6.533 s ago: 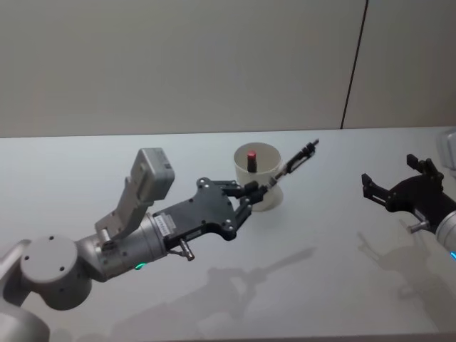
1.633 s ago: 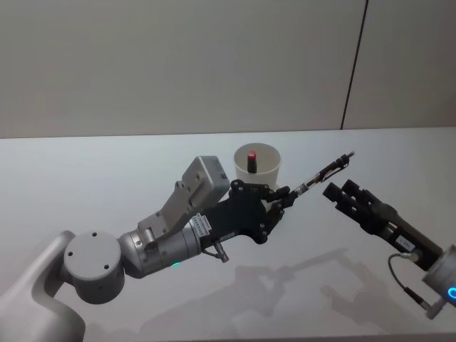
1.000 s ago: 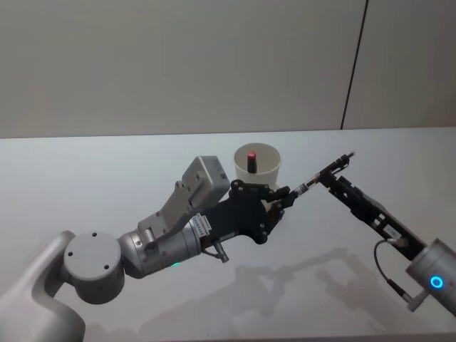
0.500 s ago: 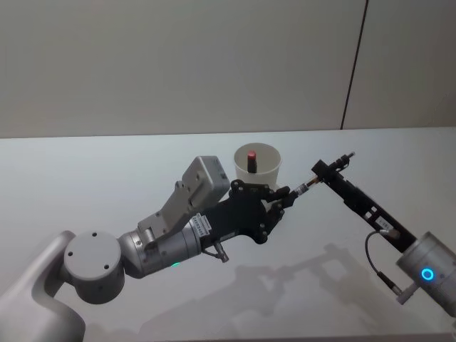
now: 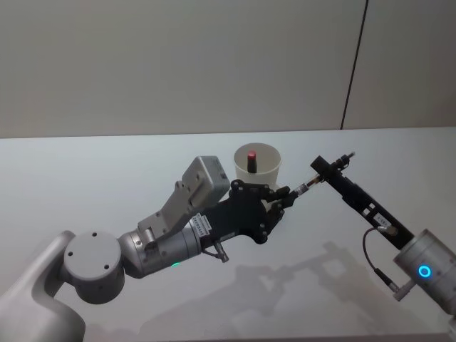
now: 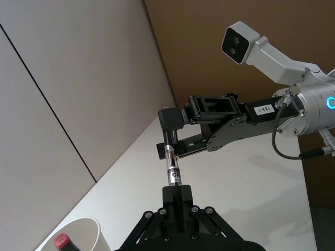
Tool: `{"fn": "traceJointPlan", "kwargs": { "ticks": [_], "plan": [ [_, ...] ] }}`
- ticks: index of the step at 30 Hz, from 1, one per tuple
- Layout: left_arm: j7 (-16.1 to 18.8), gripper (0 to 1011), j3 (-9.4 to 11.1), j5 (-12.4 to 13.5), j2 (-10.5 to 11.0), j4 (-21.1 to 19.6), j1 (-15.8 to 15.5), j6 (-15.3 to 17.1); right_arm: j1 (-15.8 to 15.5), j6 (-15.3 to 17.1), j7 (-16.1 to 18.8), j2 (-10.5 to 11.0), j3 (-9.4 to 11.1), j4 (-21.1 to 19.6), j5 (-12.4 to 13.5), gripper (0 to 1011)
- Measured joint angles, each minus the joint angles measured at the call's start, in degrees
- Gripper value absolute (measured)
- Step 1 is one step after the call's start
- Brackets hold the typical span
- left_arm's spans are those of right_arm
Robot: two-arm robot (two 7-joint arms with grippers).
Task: Place the pen into the pen holder.
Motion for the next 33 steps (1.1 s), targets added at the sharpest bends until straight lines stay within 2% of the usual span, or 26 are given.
{"fn": "traceJointPlan", "kwargs": {
  "ticks": [14,19,22,23,26,28,33],
  "plan": [
    [0.0,99,0.0,0.0,0.0,0.0,0.0,0.0,0.2,-1.1,0.7,0.3,-0.5,0.6,0.6,999],
    [0.0,99,0.0,0.0,0.0,0.0,0.0,0.0,0.2,-1.3,0.8,0.5,-0.6,0.7,0.8,915],
    [0.0,99,0.0,0.0,0.0,0.0,0.0,0.0,0.1,-1.5,0.8,0.6,-0.7,0.7,1.1,814],
    [0.0,99,0.0,0.0,0.0,0.0,0.0,0.0,0.1,-1.5,0.8,0.6,-0.7,0.7,1.2,814],
    [0.0,99,0.0,0.0,0.0,0.0,0.0,0.0,0.1,-1.7,0.8,0.7,-0.8,0.7,1.4,683],
    [0.0,99,0.0,0.0,0.0,0.0,0.0,0.0,0.0,-1.7,0.8,0.7,-0.8,0.6,1.6,650],
    [0.0,99,0.0,0.0,0.0,0.0,0.0,0.0,0.0,-1.9,0.7,0.9,-1.0,0.6,2.0,478]
  ]
}}
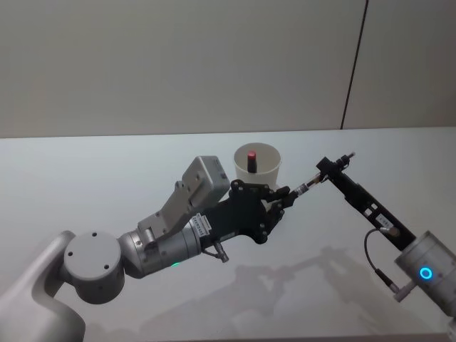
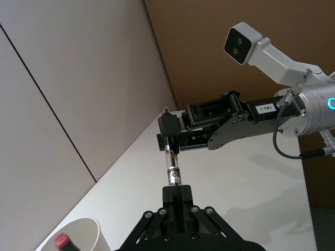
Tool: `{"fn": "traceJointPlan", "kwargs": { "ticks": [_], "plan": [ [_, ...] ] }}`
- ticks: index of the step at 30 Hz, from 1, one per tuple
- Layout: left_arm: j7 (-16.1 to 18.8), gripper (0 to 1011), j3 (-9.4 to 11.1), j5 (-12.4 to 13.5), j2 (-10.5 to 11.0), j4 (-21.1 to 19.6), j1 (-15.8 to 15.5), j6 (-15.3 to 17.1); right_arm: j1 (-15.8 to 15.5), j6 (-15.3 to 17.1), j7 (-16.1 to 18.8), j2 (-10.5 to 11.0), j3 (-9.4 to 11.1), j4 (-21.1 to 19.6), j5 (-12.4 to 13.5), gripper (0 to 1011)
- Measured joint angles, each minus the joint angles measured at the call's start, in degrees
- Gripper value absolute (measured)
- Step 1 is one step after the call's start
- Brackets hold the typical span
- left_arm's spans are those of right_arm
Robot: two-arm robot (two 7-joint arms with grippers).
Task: Place the pen into the pen holder.
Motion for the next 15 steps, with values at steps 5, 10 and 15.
{"fn": "traceJointPlan", "kwargs": {
  "ticks": [5,10,15],
  "plan": [
    [0.0,99,0.0,0.0,0.0,0.0,0.0,0.0,0.0,-0.3,-0.1,0.1,-0.1,-0.1,0.2,301],
    [0.0,99,0.0,0.0,0.0,0.0,0.0,0.0,-0.1,-0.5,-0.1,0.3,-0.3,-0.2,0.3,164],
    [0.0,98,0.0,0.0,0.0,0.0,0.0,0.0,-0.1,-0.9,-0.1,0.4,-0.5,-0.2,0.4,133]
  ]
}}
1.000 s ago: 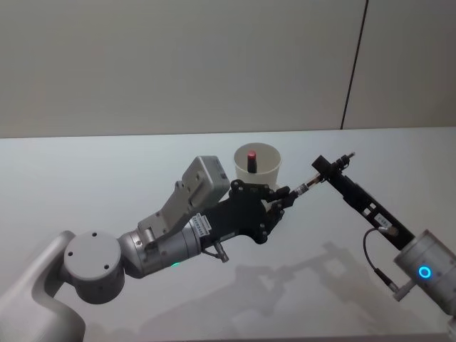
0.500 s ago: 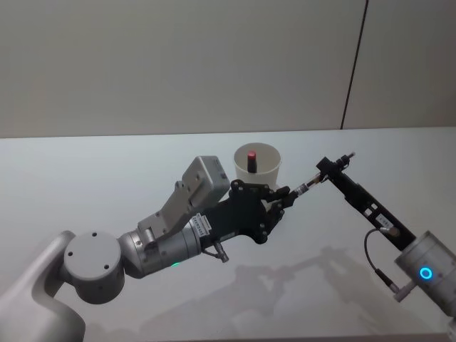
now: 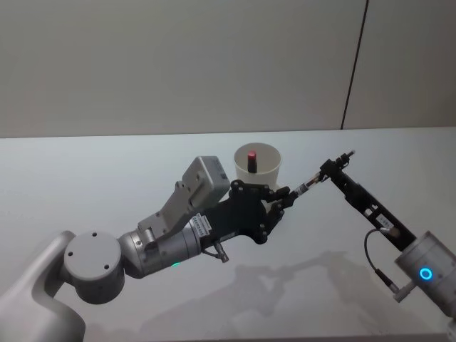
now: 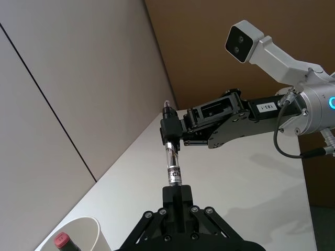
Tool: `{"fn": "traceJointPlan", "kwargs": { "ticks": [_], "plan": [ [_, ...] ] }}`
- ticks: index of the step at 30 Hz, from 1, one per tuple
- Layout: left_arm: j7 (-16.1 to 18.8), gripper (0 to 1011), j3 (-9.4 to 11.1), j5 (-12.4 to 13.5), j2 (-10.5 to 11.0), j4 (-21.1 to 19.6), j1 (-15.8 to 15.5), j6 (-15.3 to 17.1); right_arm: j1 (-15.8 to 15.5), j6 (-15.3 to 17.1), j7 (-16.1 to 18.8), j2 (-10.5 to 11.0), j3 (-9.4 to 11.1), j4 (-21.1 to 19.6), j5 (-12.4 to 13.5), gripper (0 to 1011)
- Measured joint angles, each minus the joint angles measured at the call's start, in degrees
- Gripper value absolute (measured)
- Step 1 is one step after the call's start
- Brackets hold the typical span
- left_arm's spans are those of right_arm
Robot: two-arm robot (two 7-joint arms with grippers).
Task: Place the pen into the pen holder.
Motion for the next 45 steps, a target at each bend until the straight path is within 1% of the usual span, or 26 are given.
{"fn": "traceJointPlan", "kwargs": {
  "ticks": [3,5,9,10,12,13,14,15,16,20,21,23,24,25,27,29,30,34,35,39,41,42,45],
  "plan": [
    [0.0,105,0.0,0.0,0.0,0.0,0.0,0.0,0.0,-0.2,-0.1,0.1,-0.1,0.0,0.0,133],
    [0.0,137,0.0,0.0,0.0,0.0,0.0,0.0,-0.1,-0.4,-0.3,0.2,-0.1,0.0,-0.1,133],
    [0.0,238,0.0,0.0,0.0,0.0,0.0,0.0,-0.1,-0.6,-0.4,0.3,-0.3,-0.1,-0.2,133],
    [0.0,294,0.0,0.0,0.0,0.0,0.0,0.0,-0.2,-0.8,-0.4,0.3,-0.3,-0.2,-0.3,133],
    [0.0,351,0.0,0.0,0.0,0.0,0.0,0.0,-0.2,-0.9,-0.4,0.3,-0.4,-0.2,-0.4,133],
    [0.0,351,0.0,0.0,0.0,0.0,0.0,0.0,-0.2,-0.9,-0.4,0.3,-0.4,-0.2,-0.4,133],
    [0.0,406,0.0,0.0,0.0,0.0,0.0,0.0,-0.2,-1.1,-0.4,0.4,-0.4,-0.3,-0.5,133],
    [0.0,430,0.0,0.0,0.0,0.0,0.0,0.0,-0.2,-1.1,-0.4,0.4,-0.5,-0.3,-0.6,133],
    [0.0,489,0.0,0.0,0.0,0.0,0.0,0.0,-0.2,-1.3,-0.4,0.5,-0.5,-0.4,-0.8,133],
    [0.0,570,0.0,0.0,0.0,0.0,0.0,0.0,-0.2,-1.8,-0.4,0.6,-0.6,-0.4,-1.6,133],
    [0.0,630,0.0,0.0,0.0,0.0,0.0,0.0,-0.1,-2.1,-0.4,0.7,-0.7,-0.5,-2.1,132],
    [0.0,666,0.0,0.0,0.0,0.0,0.0,0.0,0.0,-2.7,-0.2,0.8,-0.7,-0.6,-3.2,133],
    [0.0,733,0.0,0.0,0.0,0.0,0.0,0.0,0.1,-2.9,-0.1,0.9,-0.7,-0.6,-3.5,133],
    [0.0,749,0.0,0.0,0.0,0.0,0.0,0.0,0.2,-3.1,0.0,1.0,-0.8,-0.6,-3.8,133],
    [0.0,826,0.0,0.0,0.0,0.0,0.0,0.0,0.5,-3.9,0.4,1.1,-0.8,-0.6,-5.1,133],
    [0.0,854,0.0,0.0,0.0,0.0,0.0,0.0,0.8,-4.3,0.6,1.3,-0.8,-0.6,-6.0,133],
    [0.0,913,0.0,0.0,0.0,0.0,0.0,0.0,1.1,-4.8,0.9,1.4,-0.8,-0.6,-7.1,133],
    [0.0,990,0.0,0.0,0.0,0.0,0.0,0.0,2.1,-5.8,1.6,1.8,-0.7,-0.5,-9.5,132],
    [0.0,1003,0.0,0.0,0.0,0.0,0.0,0.0,2.4,-5.9,1.8,1.9,-0.7,-0.4,-10.0,133],
    [0.0,1003,0.0,0.0,0.0,0.0,0.0,0.0,4.2,-6.8,2.8,2.2,-0.6,0.2,-13.4,133],
    [0.0,1003,0.0,0.0,0.0,0.0,0.0,0.0,5.0,-7.0,3.3,2.3,-0.5,0.5,-14.6,133],
    [0.0,1003,0.0,0.0,0.0,0.0,0.0,0.0,5.7,-7.2,3.8,2.4,-0.5,0.9,-15.8,132],
    [0.0,1003,0.0,0.0,0.0,0.0,0.0,0.0,6.8,-7.5,4.5,2.5,-0.5,1.5,-17.3,132]
  ]
}}
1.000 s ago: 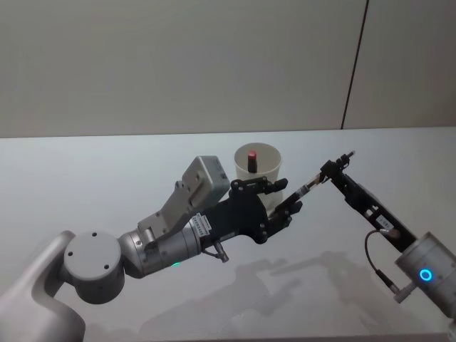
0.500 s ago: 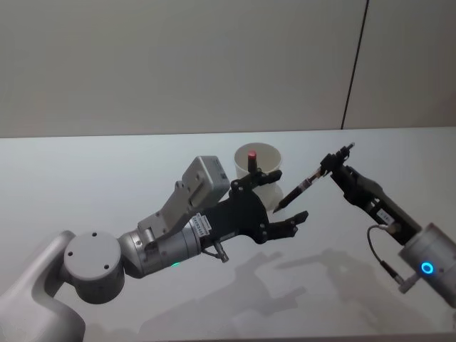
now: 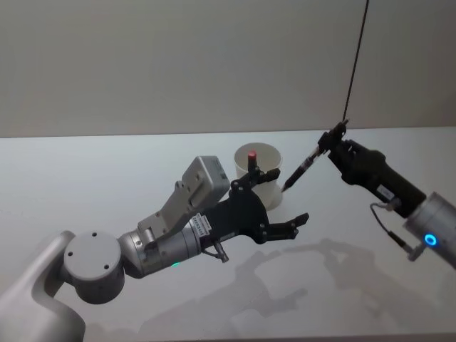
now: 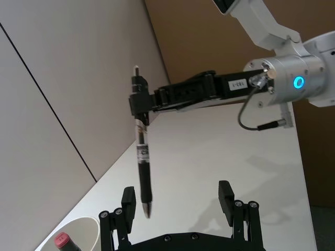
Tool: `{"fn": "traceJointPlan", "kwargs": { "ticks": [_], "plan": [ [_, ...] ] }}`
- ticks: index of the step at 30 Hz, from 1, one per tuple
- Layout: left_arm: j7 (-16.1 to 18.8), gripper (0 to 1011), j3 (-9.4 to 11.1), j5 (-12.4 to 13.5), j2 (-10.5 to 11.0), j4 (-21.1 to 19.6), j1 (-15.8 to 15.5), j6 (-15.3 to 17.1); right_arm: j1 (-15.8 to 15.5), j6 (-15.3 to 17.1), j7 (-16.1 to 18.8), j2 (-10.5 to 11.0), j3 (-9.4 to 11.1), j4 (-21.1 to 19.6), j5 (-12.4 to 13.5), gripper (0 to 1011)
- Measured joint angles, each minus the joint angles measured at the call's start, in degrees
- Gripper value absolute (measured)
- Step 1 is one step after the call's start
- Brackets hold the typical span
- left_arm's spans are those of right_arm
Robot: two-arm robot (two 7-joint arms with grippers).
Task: Place the pen into the pen holder.
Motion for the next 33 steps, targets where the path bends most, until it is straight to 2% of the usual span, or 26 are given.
{"fn": "traceJointPlan", "kwargs": {
  "ticks": [2,6,9,19,33],
  "plan": [
    [0.0,1003,0.0,0.0,0.0,0.0,0.0,0.0,1.7,-0.3,1.0,0.0,0.0,1.1,-1.8,133],
    [0.0,1003,0.0,0.0,0.0,0.0,0.0,0.0,3.4,-0.5,2.1,0.0,0.0,2.3,-3.5,133],
    [0.0,1003,0.0,0.0,0.0,0.0,0.0,0.0,5.8,-0.8,3.5,-0.1,-0.1,4.3,-5.3,133],
    [0.0,1003,0.0,0.0,0.0,0.0,0.0,0.0,11.3,-1.7,6.7,-0.8,-0.5,9.6,-8.8,133],
    [0.0,1003,0.0,0.0,0.0,0.0,0.0,0.0,20.4,-4.1,11.3,-2.8,-1.9,21.7,-13.2,133]
  ]
}}
